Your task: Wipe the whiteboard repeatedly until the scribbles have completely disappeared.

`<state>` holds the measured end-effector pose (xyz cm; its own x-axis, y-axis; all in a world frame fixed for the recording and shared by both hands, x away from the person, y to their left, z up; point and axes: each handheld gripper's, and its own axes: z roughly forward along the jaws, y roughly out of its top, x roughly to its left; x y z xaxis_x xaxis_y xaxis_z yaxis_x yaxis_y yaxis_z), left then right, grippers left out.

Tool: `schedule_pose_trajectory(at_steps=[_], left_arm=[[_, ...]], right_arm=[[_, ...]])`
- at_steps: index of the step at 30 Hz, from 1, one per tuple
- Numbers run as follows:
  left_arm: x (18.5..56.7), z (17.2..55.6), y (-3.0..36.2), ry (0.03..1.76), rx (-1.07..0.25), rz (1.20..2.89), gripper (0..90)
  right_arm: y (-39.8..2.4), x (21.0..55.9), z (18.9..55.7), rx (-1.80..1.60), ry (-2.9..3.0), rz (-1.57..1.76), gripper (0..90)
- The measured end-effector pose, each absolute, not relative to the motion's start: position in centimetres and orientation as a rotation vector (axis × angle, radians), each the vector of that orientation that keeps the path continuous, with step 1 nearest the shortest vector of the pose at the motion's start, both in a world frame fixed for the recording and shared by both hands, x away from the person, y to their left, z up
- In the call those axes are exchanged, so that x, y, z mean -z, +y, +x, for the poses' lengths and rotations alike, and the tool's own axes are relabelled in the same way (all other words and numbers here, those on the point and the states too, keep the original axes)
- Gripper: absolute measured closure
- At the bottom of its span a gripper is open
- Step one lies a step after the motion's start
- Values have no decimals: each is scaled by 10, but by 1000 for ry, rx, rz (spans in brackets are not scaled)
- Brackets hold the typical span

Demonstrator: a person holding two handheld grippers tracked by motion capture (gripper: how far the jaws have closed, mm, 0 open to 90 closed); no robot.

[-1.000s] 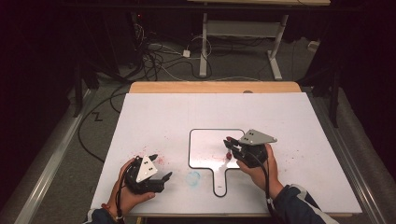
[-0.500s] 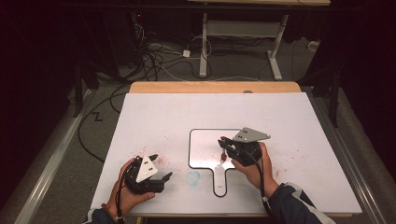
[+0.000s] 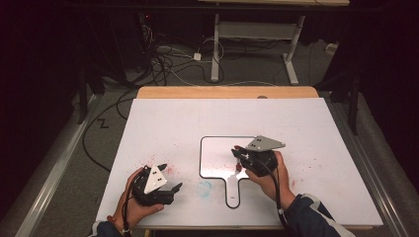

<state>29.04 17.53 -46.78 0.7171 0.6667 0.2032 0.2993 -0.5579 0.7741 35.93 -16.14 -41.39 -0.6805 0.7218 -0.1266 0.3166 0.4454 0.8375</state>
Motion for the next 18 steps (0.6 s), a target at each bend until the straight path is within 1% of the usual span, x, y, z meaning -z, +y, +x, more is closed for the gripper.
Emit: schedule_pose_trajectory(at_steps=[4, 9, 12, 18], left_arm=[[468, 291, 176, 730, -626, 2170, 213], [468, 291, 174, 724, -624, 2174, 213], [468, 290, 174, 724, -625, 2174, 213], [468, 290, 175, 721, -625, 2174, 213]], right_arm=[[-171, 414, 365, -1157, 2197, 928, 815], [-150, 418, 356, -1251, 2250, 880, 814], [-144, 418, 351, -1233, 2250, 841, 814], [-167, 418, 356, -1175, 2178, 891, 814]])
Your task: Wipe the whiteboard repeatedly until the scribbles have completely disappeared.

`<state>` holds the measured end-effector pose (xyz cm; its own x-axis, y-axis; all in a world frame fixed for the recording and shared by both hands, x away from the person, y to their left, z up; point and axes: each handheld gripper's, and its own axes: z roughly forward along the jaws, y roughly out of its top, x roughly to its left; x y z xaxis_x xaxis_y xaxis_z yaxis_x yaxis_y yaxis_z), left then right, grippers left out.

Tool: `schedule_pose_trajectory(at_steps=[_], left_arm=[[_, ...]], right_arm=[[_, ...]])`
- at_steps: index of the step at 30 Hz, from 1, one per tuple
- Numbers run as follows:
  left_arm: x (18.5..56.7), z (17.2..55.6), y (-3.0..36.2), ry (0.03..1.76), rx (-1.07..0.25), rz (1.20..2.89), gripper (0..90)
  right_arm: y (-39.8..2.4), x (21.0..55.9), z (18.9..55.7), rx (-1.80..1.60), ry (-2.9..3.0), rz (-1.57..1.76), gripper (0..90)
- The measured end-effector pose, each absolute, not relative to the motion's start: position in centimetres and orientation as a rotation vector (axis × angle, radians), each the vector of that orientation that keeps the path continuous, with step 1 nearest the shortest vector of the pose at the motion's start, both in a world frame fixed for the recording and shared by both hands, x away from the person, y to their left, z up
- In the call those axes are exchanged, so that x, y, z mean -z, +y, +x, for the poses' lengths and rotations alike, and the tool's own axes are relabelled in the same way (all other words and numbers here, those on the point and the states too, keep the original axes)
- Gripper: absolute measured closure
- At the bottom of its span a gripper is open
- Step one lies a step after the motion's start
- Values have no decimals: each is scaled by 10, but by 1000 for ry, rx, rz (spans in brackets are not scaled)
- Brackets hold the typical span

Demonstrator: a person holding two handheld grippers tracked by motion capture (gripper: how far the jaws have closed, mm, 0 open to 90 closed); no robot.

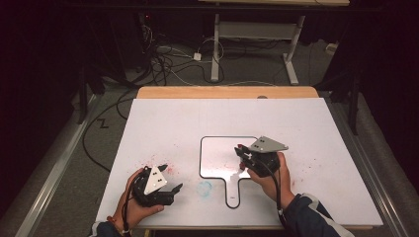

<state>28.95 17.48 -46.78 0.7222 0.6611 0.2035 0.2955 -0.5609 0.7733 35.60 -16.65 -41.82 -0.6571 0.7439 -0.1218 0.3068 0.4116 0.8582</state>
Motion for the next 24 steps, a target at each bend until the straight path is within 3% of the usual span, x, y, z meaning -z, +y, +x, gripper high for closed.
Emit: schedule_pose_trajectory(at_steps=[8, 24], left_arm=[[467, 289, 173, 712, -626, 2177, 213], [468, 289, 173, 715, -620, 2177, 213]], right_arm=[[-155, 425, 344, -1293, 2196, 841, 814], [-127, 430, 354, -1363, 2194, 795, 814]])
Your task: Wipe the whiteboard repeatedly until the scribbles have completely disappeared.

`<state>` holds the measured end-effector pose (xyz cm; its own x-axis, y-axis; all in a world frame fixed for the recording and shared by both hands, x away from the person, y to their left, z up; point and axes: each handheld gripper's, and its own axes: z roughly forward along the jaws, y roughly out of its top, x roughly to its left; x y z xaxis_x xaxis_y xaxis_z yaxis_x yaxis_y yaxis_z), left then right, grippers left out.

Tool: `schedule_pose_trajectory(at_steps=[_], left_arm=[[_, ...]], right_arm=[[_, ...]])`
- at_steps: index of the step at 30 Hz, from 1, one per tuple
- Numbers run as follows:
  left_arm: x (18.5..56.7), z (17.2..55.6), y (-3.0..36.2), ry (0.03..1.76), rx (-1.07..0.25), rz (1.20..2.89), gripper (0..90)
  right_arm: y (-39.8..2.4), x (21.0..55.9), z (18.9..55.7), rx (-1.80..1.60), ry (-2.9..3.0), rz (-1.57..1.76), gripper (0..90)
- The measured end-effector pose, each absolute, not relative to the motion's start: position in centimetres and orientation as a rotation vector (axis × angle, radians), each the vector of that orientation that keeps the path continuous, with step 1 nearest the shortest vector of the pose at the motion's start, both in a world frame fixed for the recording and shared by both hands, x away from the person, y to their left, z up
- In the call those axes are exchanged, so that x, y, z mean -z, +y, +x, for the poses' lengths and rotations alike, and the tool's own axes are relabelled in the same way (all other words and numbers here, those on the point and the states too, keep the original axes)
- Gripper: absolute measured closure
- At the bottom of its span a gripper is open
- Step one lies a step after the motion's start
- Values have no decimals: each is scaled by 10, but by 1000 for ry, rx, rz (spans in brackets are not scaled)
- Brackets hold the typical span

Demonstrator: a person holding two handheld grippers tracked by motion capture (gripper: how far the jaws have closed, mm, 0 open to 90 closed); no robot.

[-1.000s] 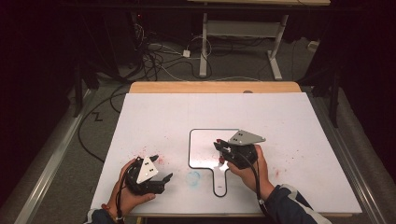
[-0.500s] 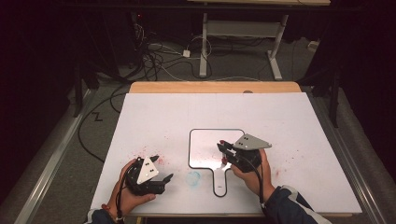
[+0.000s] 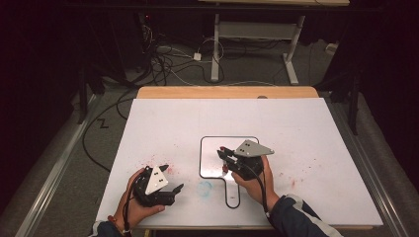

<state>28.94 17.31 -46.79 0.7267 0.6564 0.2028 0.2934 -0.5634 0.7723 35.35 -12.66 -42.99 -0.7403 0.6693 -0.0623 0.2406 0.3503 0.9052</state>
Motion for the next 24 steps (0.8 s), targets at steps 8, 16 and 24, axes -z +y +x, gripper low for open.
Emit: schedule_pose_trajectory(at_steps=[8, 16, 24], left_arm=[[468, 289, 173, 715, -622, 2178, 213], [468, 289, 173, 715, -618, 2179, 213], [469, 291, 171, 707, -619, 2189, 213]], right_arm=[[-138, 429, 359, -1310, 2145, 828, 814], [-131, 428, 350, -1302, 2181, 778, 815], [-145, 428, 355, -1313, 2169, 816, 814]])
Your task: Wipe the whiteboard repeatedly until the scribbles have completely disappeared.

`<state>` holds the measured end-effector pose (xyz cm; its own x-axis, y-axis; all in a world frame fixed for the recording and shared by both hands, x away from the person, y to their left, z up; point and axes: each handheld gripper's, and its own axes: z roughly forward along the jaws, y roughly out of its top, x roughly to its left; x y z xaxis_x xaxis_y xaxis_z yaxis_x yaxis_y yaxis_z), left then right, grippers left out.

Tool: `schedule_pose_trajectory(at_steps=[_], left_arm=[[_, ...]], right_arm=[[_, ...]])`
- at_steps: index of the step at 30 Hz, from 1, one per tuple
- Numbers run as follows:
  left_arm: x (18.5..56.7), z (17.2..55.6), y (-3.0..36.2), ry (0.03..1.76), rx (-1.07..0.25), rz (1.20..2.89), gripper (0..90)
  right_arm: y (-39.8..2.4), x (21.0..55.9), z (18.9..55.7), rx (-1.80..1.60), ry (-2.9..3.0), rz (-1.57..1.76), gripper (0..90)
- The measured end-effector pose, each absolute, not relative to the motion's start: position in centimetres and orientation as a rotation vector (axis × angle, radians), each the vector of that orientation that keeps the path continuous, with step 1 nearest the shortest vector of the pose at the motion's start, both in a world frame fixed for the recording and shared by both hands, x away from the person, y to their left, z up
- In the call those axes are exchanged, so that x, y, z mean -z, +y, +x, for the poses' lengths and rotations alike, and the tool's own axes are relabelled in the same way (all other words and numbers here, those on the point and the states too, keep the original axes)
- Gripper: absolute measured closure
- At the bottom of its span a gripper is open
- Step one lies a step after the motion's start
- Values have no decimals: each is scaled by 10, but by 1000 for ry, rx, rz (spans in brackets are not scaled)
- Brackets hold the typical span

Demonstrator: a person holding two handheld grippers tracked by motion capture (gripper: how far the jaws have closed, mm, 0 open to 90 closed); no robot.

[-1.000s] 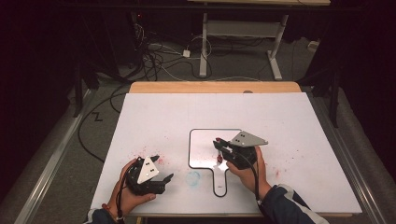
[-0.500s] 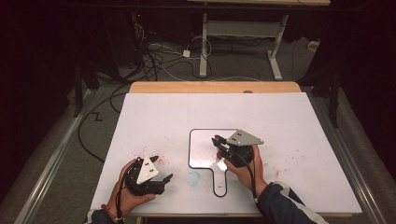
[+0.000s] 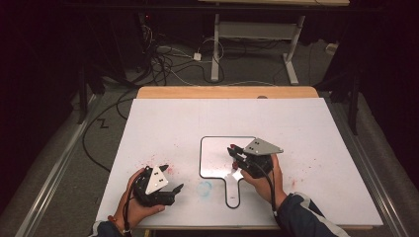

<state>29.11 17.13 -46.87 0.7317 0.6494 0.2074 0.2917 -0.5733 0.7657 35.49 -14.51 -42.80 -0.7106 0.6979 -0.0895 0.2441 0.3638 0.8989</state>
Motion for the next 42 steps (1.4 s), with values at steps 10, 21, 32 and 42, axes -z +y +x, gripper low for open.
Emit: schedule_pose_trajectory(at_steps=[10, 21, 32, 42], left_arm=[[470, 291, 171, 714, -600, 2194, 213], [469, 289, 172, 707, -615, 2191, 213], [470, 290, 172, 708, -613, 2194, 213], [470, 289, 172, 715, -601, 2192, 213]], right_arm=[[-118, 433, 368, -1356, 2160, 757, 814], [-124, 433, 368, -1433, 2202, 789, 814], [-130, 434, 375, -1360, 2144, 779, 814], [-103, 437, 365, -1457, 2210, 762, 814]])
